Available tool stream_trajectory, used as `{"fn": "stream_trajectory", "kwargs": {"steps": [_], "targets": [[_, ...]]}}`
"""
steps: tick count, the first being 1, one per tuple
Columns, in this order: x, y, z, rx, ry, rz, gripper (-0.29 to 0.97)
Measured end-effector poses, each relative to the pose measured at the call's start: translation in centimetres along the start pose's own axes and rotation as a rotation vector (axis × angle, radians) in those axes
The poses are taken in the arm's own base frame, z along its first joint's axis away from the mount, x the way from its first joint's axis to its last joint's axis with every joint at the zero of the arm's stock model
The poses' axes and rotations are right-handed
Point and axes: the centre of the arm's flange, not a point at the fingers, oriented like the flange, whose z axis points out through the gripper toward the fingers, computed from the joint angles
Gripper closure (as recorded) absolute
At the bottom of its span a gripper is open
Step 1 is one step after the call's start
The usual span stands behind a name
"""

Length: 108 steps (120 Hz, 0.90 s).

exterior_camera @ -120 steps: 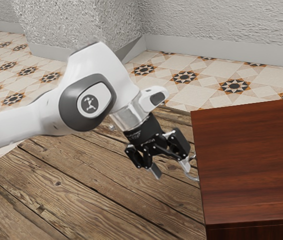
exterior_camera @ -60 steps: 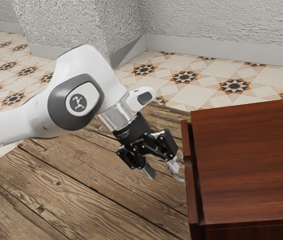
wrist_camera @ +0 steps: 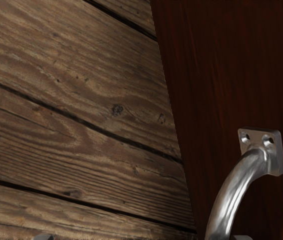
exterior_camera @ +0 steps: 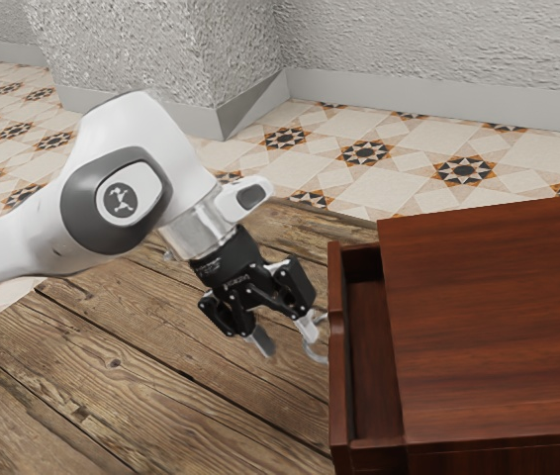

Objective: Pull the drawer handle with one arm to open the drawer

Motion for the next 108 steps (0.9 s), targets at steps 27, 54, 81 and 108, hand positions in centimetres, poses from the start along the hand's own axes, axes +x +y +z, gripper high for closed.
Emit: {"fn": "stream_trajectory", "kwargs": {"steps": [27, 54, 81, 108], "targets": [[-1.0, -2.5, -0.4, -0.007, -0.012, -0.031, 0.25], [-1.7, -4.1, -1.2, -0.016, -0.009, -0.045, 0.25], [-2.0, -5.6, -2.3, -0.003, -0.004, -0.054, 0.25], [-2.3, -7.1, -3.3, 0.025, -0.008, -0.057, 0.25]]}}
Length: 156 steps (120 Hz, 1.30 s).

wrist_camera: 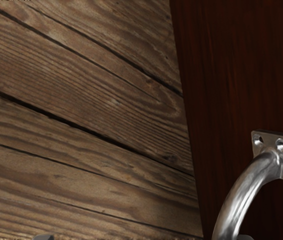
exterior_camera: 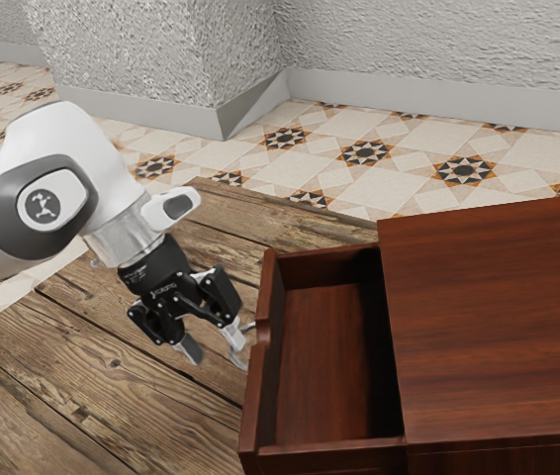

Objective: Pull the drawer handle with one arm to open the drawer

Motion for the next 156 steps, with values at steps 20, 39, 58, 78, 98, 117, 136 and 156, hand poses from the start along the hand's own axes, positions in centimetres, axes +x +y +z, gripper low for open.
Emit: {"fn": "stream_trajectory", "kwargs": {"steps": [20, 39, 58, 78, 98, 117, 136, 156], "targets": [[-0.2, -0.8, -0.5, 0.025, -0.006, 0.001, 0.25], [-0.4, -1.3, -0.9, 0.032, -0.015, 0.001, 0.25], [-0.6, -1.7, -1.1, 0.038, -0.024, -0.003, 0.25], [-0.9, -1.7, -1.4, 0.042, -0.026, 0.003, 0.23], [-1.0, -1.6, -1.5, 0.043, -0.027, 0.008, 0.21], [-1.1, -1.5, -1.5, 0.044, -0.028, 0.011, 0.18], [-1.4, -1.3, -2.0, 0.038, -0.020, 0.018, 0.17], [-2.2, -0.8, -3.0, 0.041, 0.000, 0.044, 0.16]]}}
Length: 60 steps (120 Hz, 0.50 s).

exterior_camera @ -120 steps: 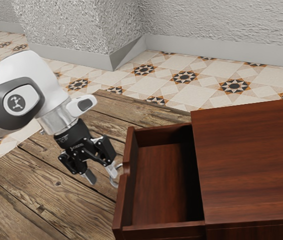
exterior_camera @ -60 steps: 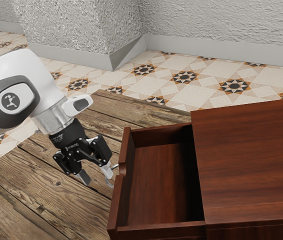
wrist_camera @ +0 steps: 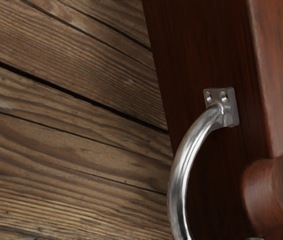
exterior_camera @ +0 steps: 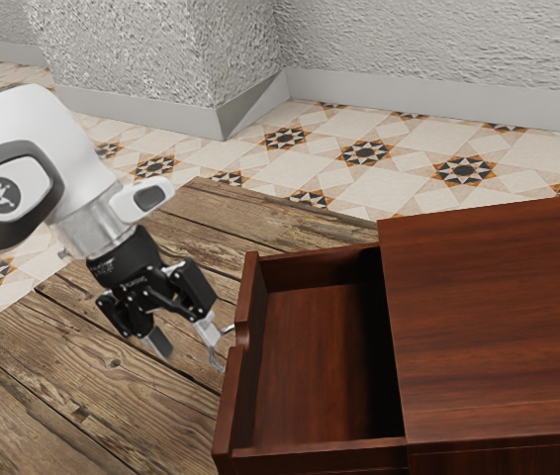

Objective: Pull the drawer handle with one arm to open the drawer

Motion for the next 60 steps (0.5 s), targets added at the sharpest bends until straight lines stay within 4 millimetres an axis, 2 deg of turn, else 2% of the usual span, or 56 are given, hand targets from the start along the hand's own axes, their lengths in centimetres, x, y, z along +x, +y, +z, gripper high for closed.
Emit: {"fn": "stream_trajectory", "kwargs": {"steps": [15, 24, 34, 45, 55, 60], "targets": [[-0.1, -0.1, -0.7, 0.028, 0.025, 0.012, 0.15], [0.3, 0.1, -2.2, 0.059, 0.066, 0.028, 0.12], [1.6, 1.4, -5.5, 0.093, 0.143, 0.058, 0.09], [4.4, 3.4, -9.6, 0.141, 0.222, 0.085, 0.07], [6.7, 4.1, -12.6, 0.200, 0.266, 0.100, 0.05], [7.0, 4.6, -13.7, 0.221, 0.269, 0.124, 0.05]]}}
